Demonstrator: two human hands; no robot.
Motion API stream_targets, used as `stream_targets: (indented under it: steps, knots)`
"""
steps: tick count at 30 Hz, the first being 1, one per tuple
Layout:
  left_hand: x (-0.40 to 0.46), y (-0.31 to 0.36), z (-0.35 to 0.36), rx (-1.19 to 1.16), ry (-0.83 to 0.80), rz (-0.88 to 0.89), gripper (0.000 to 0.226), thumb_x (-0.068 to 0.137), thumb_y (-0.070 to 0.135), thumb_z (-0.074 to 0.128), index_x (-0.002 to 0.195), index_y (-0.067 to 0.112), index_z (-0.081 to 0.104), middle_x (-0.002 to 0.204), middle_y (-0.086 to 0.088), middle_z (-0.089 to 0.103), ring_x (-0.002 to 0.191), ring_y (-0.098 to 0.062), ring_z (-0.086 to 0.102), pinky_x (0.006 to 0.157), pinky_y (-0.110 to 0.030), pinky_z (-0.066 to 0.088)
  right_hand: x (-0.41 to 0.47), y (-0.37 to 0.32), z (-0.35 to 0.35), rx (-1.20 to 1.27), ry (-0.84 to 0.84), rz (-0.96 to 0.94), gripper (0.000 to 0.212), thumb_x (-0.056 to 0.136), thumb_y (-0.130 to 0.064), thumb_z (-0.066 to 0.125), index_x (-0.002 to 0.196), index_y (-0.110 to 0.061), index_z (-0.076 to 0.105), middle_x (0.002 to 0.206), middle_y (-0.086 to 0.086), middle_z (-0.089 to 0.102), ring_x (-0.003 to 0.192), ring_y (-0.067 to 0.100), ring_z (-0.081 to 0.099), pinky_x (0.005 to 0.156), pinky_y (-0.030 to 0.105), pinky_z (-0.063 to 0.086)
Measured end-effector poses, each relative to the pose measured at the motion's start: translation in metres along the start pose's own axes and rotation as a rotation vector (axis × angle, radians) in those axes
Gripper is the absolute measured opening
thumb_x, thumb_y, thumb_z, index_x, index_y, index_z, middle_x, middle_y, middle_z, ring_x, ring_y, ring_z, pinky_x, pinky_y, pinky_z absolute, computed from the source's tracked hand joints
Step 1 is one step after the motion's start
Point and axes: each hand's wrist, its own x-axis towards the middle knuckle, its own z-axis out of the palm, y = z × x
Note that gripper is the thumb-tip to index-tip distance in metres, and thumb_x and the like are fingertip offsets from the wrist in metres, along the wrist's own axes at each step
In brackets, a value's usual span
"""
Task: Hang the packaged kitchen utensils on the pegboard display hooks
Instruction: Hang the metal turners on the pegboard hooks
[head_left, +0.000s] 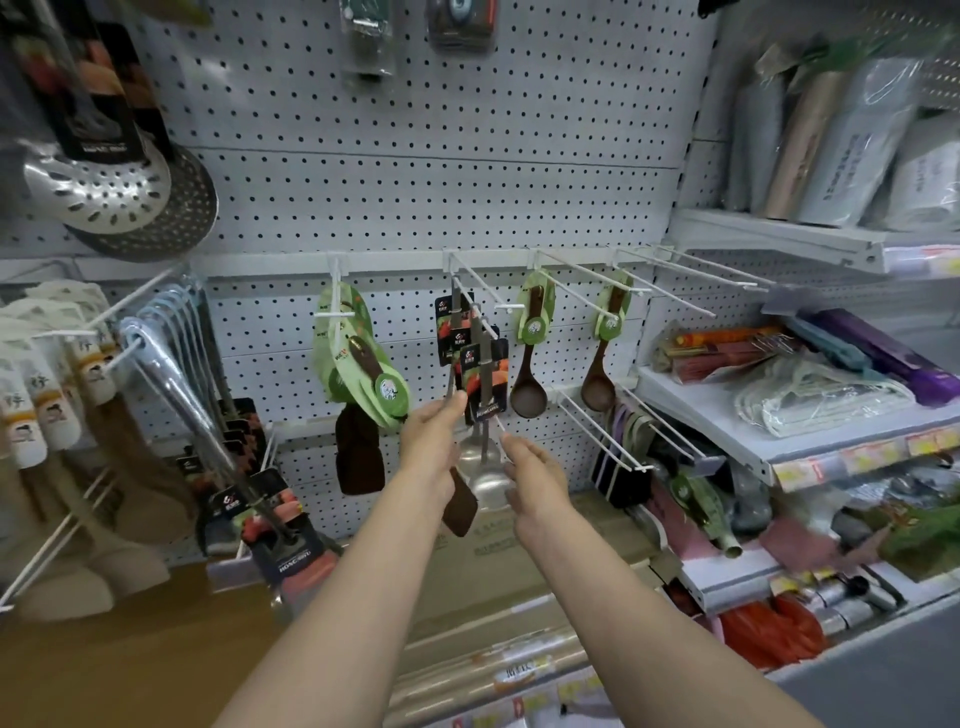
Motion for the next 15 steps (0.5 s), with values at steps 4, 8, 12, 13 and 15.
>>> stream_targets:
  steps: [4, 8, 12, 13, 15]
  knots:
    - [-0.034, -0.010, -0.021, -0.085, 0.028, -0.086, 0.015, 0.090, 0.028, 0.075, 0.099, 0.021, 0.066, 0.108, 0.002, 0.064, 0.102, -0.011, 0.057, 0.088, -0.034, 0.053, -0.037, -0.002, -0.001, -0.008, -0.099, 0.024, 0.020, 0.091, -0.032, 0.074, 0.108, -0.023, 0.068, 0.113, -0.002, 0.067, 0.101, 0.015, 0.060, 0.086, 0.036, 0.049]
    - [-0.083, -0.021, -0.056, -0.165, 0.045, -0.177, 0.022, 0.091, 0.030, 0.074, 0.108, 0.018, 0.065, 0.105, 0.003, 0.061, 0.120, -0.016, 0.051, 0.083, -0.032, 0.052, -0.077, 0.011, -0.010, -0.102, -0.204, 0.087, 0.016, 0.091, -0.039, 0.073, 0.101, -0.031, 0.063, 0.111, -0.005, 0.062, 0.106, 0.017, 0.056, 0.090, 0.041, 0.047]
    - [-0.140, -0.029, -0.099, -0.215, 0.103, -0.208, 0.023, 0.087, 0.029, 0.078, 0.103, 0.021, 0.064, 0.129, -0.006, 0.058, 0.127, -0.023, 0.051, 0.092, -0.041, 0.052, -0.122, 0.033, -0.020, -0.190, -0.283, 0.147, 0.019, 0.090, -0.043, 0.072, 0.101, -0.034, 0.059, 0.134, 0.000, 0.053, 0.124, 0.024, 0.050, 0.105, 0.051, 0.044]
    - [-0.154, -0.030, -0.110, -0.214, 0.117, -0.211, 0.023, 0.086, 0.029, 0.078, 0.103, 0.021, 0.065, 0.131, -0.007, 0.059, 0.127, -0.024, 0.052, 0.092, -0.041, 0.052, -0.133, 0.040, -0.020, -0.202, -0.304, 0.161, 0.021, 0.091, -0.044, 0.072, 0.103, -0.033, 0.058, 0.138, 0.001, 0.050, 0.129, 0.025, 0.048, 0.109, 0.053, 0.042]
    - [-0.181, -0.030, -0.132, -0.223, 0.159, -0.209, 0.019, 0.087, 0.027, 0.077, 0.101, 0.020, 0.064, 0.124, -0.007, 0.062, 0.119, -0.022, 0.057, 0.096, -0.042, 0.051, -0.153, 0.056, -0.019, -0.224, -0.349, 0.184, 0.037, 0.092, -0.045, 0.071, 0.122, -0.029, 0.056, 0.146, 0.003, 0.046, 0.137, 0.025, 0.044, 0.113, 0.053, 0.039]
